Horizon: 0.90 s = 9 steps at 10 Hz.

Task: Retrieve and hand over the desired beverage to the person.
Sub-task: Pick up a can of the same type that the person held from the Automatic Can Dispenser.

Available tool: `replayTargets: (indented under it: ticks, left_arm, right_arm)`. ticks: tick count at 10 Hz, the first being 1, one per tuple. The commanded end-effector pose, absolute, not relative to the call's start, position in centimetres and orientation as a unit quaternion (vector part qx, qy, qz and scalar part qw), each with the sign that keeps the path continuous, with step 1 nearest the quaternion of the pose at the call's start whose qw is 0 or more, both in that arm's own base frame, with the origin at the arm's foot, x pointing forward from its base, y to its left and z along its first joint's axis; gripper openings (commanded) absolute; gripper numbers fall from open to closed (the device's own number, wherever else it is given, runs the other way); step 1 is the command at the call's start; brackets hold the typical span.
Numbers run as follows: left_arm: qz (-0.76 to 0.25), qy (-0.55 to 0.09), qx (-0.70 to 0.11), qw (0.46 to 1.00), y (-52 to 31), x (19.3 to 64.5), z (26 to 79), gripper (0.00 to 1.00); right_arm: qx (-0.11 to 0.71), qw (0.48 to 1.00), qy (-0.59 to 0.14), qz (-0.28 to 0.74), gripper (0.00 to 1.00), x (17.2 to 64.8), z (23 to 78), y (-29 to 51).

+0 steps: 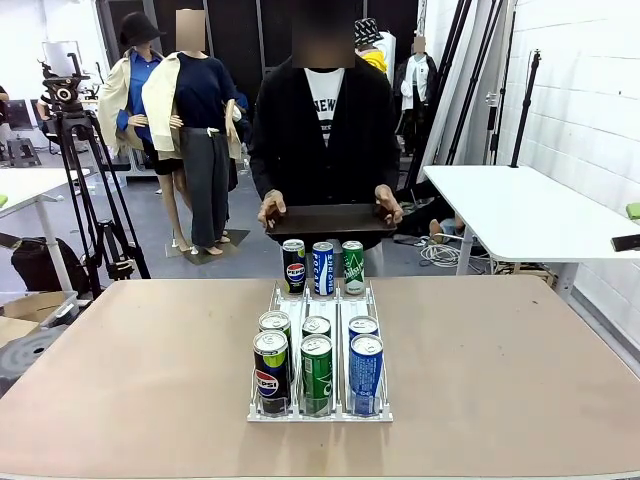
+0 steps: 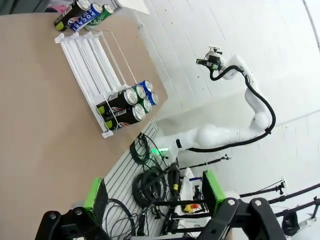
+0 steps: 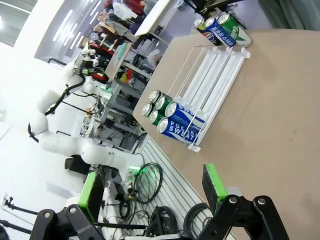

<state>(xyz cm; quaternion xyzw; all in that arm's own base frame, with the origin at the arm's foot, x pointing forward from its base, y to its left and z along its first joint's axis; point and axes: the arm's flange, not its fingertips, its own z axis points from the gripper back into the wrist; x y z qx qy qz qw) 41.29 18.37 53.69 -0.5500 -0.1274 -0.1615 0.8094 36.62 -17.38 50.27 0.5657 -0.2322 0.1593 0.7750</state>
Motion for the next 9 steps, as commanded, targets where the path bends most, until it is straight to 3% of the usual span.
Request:
replayTargets:
  ticks: [1,9]
  left_arm:
    - [-0.167,-0.123,-0.560,0.802,18.80,42.01,54.34,1.00]
    - [-0.162,-0.127,-0.550,0.809,18.37,41.29,53.69,1.00]
  right_arm:
    - [0.556,0.780,-0.241,0.159,1.00,36.53,50.44,-16.98]
    - [0.556,0.780,-0.241,0.159,1.00,36.53,50.44,-16.98]
